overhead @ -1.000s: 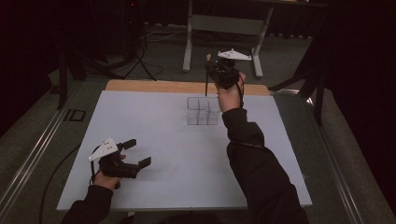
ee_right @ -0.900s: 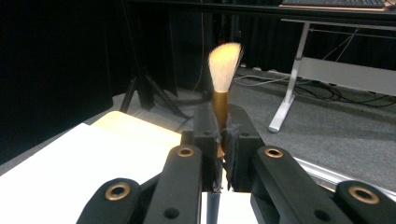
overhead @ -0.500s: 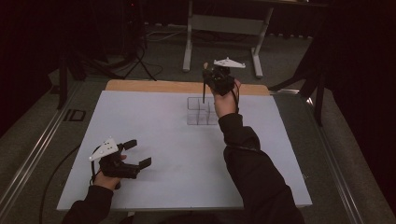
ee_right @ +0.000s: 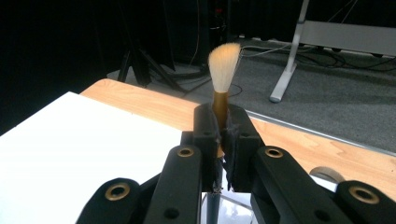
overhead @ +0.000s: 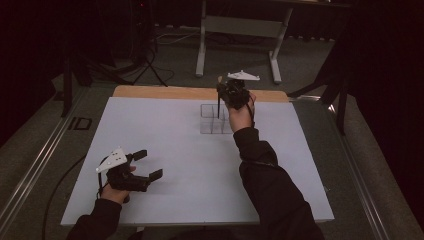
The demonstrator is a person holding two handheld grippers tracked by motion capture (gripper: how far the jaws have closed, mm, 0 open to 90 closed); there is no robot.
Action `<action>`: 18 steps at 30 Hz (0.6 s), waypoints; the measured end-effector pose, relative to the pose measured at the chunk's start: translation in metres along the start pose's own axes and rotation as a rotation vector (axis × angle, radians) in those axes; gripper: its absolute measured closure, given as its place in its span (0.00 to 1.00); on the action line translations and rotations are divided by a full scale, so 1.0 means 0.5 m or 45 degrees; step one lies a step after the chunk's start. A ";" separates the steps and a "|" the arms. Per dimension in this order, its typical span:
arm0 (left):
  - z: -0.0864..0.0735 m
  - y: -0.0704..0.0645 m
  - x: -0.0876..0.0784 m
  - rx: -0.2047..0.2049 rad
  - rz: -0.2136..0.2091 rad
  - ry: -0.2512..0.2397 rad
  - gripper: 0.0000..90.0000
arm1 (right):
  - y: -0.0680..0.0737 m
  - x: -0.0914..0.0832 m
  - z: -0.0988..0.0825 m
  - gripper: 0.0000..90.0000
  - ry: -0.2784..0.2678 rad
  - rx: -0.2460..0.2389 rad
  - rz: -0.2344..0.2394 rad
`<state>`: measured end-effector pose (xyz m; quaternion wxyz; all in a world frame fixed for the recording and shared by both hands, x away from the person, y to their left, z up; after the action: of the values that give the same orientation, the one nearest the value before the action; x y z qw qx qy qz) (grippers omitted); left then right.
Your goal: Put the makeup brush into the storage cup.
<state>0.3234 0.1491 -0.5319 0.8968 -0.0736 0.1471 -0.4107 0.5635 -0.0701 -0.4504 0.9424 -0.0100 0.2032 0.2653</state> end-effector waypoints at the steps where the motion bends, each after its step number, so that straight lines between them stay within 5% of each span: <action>1: 0.000 0.000 0.000 -0.003 -0.002 -0.002 0.00 | 0.000 0.002 -0.003 0.94 0.004 -0.001 0.000; 18: 0.001 0.002 -0.001 -0.007 -0.002 -0.006 0.00 | 0.002 0.015 -0.049 0.93 0.066 0.024 0.006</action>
<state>0.3239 0.1501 -0.5318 0.8966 -0.0770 0.1462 -0.4109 0.5595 -0.0689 -0.4757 0.9363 -0.0076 0.2302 0.2652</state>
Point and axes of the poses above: each handheld gripper's, and its own axes: x roughly forward along the jaws, z roughly out of its top, y roughly to its left, the point moved 9 cm from there along x, roughly forward along the jaws, and after that the axes turned 3 degrees about -y, right-handed, at the moved point
